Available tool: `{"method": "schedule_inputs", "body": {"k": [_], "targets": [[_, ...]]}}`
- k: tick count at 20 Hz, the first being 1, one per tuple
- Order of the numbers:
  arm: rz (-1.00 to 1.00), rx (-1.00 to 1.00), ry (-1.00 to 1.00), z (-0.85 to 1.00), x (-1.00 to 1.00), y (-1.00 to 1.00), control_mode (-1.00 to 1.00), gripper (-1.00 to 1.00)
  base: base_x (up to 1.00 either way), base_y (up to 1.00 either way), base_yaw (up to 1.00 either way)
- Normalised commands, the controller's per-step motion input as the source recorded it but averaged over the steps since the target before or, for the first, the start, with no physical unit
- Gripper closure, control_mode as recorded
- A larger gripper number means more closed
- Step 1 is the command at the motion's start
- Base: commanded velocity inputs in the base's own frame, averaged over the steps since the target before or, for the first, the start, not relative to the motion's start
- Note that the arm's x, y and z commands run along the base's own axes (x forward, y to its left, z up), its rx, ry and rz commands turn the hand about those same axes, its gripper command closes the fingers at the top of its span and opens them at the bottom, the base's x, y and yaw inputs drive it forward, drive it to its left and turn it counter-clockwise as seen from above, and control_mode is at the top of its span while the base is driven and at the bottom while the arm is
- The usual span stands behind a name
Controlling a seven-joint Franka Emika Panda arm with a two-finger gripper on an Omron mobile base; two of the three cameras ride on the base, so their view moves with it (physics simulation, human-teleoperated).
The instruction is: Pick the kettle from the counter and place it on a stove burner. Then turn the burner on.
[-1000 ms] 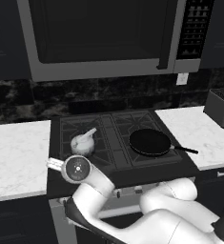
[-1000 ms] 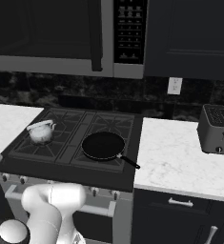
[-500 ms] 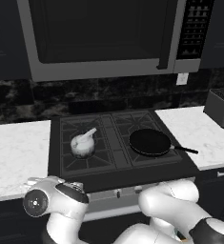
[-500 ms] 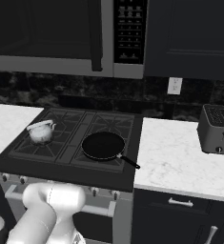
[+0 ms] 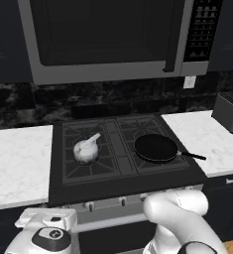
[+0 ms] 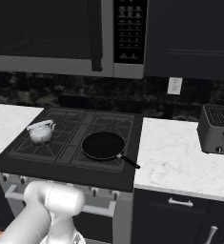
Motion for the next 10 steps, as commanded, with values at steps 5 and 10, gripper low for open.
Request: {"method": "schedule_inputs", "body": {"k": [5,10], "targets": [[0.0,-0.11,-0.13,-0.56,0.0,0.0,-1.0,-1.0,0.0,0.0,0.0],[0.0,-0.01,-0.15,-0.47,0.0,0.0,-1.0,-1.0,0.0,0.0,0.0]]}}
